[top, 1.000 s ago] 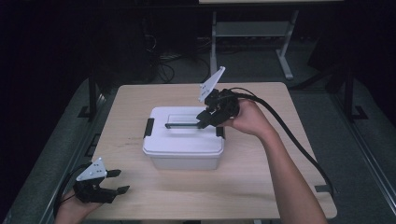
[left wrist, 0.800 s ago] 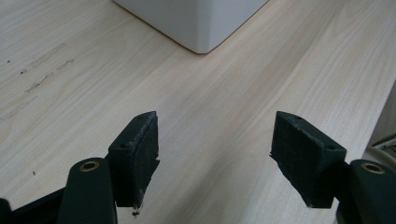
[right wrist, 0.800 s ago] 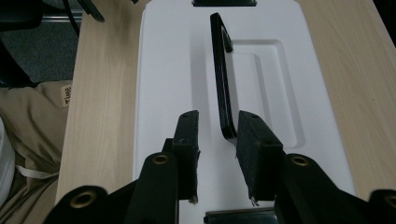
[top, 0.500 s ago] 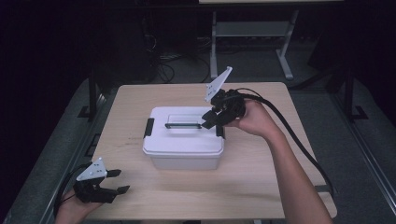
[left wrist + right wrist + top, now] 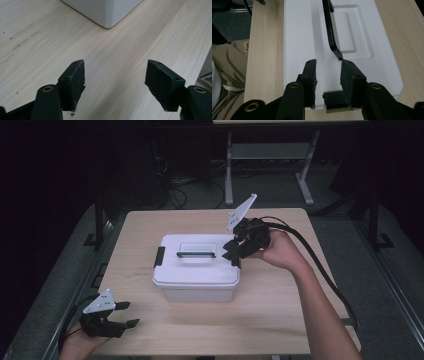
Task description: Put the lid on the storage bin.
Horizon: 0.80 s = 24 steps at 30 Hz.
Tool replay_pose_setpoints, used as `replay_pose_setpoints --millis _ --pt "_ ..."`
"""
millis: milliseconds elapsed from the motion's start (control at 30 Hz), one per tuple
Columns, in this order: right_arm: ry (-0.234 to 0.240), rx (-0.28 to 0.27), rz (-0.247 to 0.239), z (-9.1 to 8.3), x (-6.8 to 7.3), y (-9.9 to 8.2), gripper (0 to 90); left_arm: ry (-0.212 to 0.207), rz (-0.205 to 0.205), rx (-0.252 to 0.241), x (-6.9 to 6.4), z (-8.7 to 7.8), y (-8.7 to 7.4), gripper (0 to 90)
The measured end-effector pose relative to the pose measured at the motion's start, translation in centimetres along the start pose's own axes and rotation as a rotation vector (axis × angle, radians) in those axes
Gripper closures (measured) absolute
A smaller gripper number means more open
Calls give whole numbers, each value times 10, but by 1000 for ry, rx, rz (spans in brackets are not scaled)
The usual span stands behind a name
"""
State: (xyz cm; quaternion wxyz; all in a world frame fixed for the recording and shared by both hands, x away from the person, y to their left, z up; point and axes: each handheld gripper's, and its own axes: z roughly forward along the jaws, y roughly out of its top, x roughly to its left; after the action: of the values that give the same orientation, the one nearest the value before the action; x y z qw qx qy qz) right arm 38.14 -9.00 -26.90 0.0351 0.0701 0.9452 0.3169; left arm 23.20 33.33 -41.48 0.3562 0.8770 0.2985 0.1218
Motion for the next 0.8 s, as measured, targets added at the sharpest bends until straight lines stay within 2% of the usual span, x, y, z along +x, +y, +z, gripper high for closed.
replay_pose_setpoints --millis 67,200,300,800 --pt "-7 -15 -4 -1 0 -3 646 1 2 1 0 0 0 318" --pt "-3 -6 19 -2 0 -10 639 2 -2 2 0 0 0 318" --pt "-8 2 17 -3 0 -12 638 2 -2 2 0 0 0 317" --pt "-15 4 5 -8 4 -12 634 4 -6 -3 1 -3 -1 317"
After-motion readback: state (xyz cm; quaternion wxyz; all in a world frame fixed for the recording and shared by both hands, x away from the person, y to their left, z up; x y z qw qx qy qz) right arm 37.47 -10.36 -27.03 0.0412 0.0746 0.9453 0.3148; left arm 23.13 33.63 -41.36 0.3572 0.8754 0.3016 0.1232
